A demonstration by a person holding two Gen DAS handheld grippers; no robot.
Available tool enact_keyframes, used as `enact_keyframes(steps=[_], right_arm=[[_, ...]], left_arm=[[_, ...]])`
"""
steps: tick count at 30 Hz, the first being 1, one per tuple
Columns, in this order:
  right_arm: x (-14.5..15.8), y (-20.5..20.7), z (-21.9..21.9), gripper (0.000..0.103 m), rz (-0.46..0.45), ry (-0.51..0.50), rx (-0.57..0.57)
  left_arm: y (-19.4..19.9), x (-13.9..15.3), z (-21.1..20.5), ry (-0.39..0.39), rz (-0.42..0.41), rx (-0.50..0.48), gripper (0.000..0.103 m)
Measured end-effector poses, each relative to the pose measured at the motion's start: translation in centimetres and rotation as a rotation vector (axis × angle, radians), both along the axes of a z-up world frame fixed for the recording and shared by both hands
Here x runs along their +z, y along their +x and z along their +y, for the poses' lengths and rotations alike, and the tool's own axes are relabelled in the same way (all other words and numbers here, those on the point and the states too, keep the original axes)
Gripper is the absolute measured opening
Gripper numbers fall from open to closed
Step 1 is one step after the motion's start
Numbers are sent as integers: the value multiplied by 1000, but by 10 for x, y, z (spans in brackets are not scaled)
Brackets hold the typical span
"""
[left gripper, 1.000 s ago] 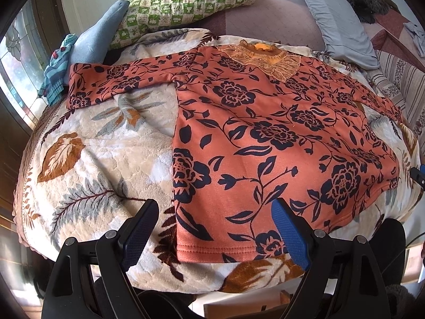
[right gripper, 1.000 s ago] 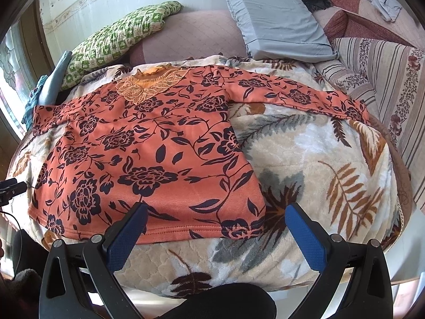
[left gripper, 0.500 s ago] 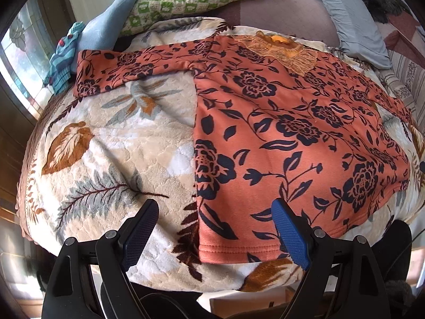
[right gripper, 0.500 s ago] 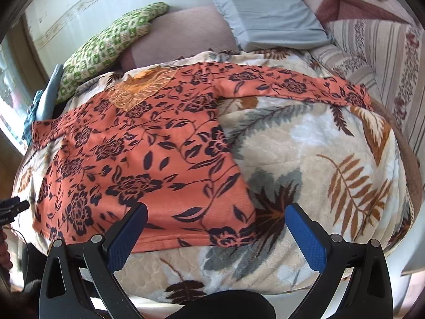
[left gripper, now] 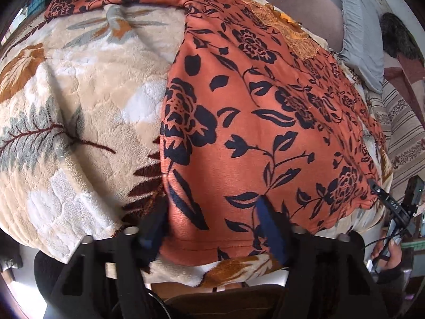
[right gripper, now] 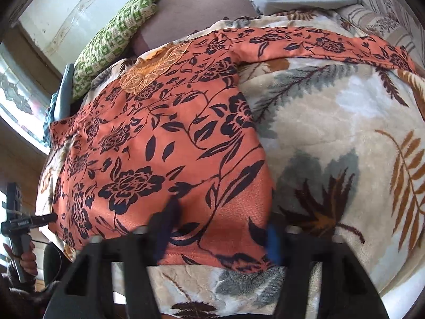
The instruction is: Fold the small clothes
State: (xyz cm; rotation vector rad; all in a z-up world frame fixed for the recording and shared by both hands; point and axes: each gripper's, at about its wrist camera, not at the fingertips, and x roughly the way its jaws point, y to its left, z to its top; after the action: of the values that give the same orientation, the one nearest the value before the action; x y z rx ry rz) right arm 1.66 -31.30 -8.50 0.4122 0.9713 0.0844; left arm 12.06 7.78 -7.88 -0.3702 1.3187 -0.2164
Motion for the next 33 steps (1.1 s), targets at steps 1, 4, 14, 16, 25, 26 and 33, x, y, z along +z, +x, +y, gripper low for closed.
enact_keyframes(steps=[1,4,14,16,25,26,33], right_arm=[[9,-6,0,9,-24,39,0],[44,-32,1,9,-147,160,18],[-25,-36,-24,10,90,80,-104],[-21,-36,-24,17,95,64,-104],[25,-42,-103,38,-42,106,-295],[30,-40,-122,38,-61,110,-343],[58,-32,-284,49,-218,210,-729]], left_arm=[[0,4,1,-18,11,-6,15],[-8,24,9,-7,-22,0,15],[-3,-6,23,212,49,-2,19],[-1,2,21,238,30,-37,19],[3,79,-14,275,-169,-103,57],[2,86,-25,279,-180,-111,57],[67,69,-134,286,-133,-240,57]])
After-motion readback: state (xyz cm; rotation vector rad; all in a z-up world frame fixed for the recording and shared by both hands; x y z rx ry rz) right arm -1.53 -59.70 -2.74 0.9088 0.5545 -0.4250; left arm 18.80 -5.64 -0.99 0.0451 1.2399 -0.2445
